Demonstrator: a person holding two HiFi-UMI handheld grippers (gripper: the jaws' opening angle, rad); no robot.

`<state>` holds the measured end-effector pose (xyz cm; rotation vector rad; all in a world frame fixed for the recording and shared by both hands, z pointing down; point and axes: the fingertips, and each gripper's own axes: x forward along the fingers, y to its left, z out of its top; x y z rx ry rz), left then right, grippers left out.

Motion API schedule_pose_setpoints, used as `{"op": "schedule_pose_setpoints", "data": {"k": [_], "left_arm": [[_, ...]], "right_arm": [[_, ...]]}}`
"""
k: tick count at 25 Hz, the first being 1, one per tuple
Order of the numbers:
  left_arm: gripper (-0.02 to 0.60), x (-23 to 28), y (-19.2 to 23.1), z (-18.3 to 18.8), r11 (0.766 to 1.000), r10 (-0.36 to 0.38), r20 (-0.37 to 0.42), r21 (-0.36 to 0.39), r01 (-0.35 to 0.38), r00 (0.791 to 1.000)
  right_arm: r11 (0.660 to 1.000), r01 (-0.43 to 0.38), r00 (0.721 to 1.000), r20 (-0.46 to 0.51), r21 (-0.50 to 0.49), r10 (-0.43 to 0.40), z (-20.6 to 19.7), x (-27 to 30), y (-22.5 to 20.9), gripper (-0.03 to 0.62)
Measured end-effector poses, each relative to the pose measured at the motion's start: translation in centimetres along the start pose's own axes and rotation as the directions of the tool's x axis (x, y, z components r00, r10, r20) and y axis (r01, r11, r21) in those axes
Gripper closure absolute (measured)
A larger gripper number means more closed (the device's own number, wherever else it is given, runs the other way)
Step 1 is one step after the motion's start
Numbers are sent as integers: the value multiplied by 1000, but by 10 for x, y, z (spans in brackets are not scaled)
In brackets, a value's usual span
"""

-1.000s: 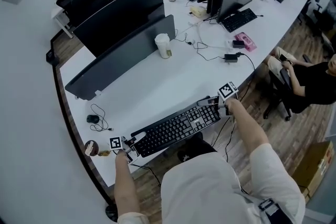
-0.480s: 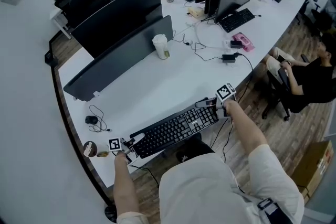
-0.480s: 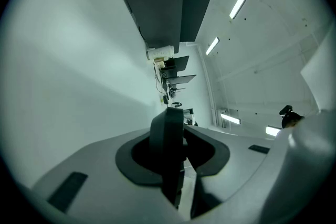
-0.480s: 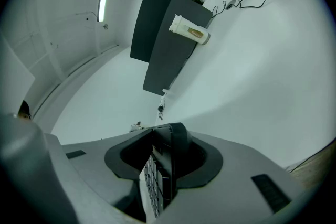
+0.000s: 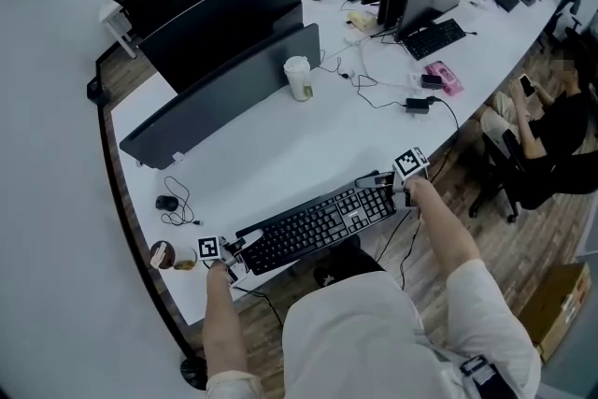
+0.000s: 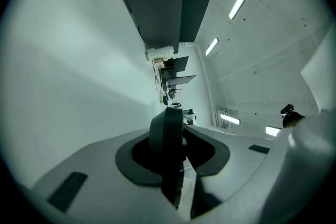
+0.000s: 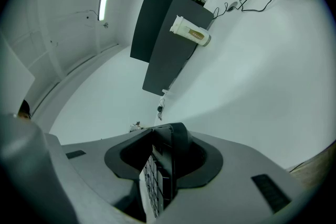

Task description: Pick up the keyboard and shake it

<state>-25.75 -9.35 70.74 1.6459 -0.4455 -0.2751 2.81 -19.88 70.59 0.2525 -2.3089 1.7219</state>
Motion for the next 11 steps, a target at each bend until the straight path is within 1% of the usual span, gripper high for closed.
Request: {"op": "schedule_pose_setpoints", "data": {"k": [3, 6, 11], "left_arm": [[453, -1, 3, 0, 1000, 0, 1, 7, 0, 1000], [453, -1, 2, -1, 1000, 3, 4, -5, -3, 1000], [453, -6, 7, -1, 1000, 16, 1, 7, -16, 1000]], "right_arm": [[1000, 6, 1000, -4, 5, -6, -1, 0, 2, 434], [1000, 17, 1000, -3, 4, -17, 0, 0, -3, 434], [1000, -10, 1000, -2, 7, 10, -3, 8, -4, 434]]}}
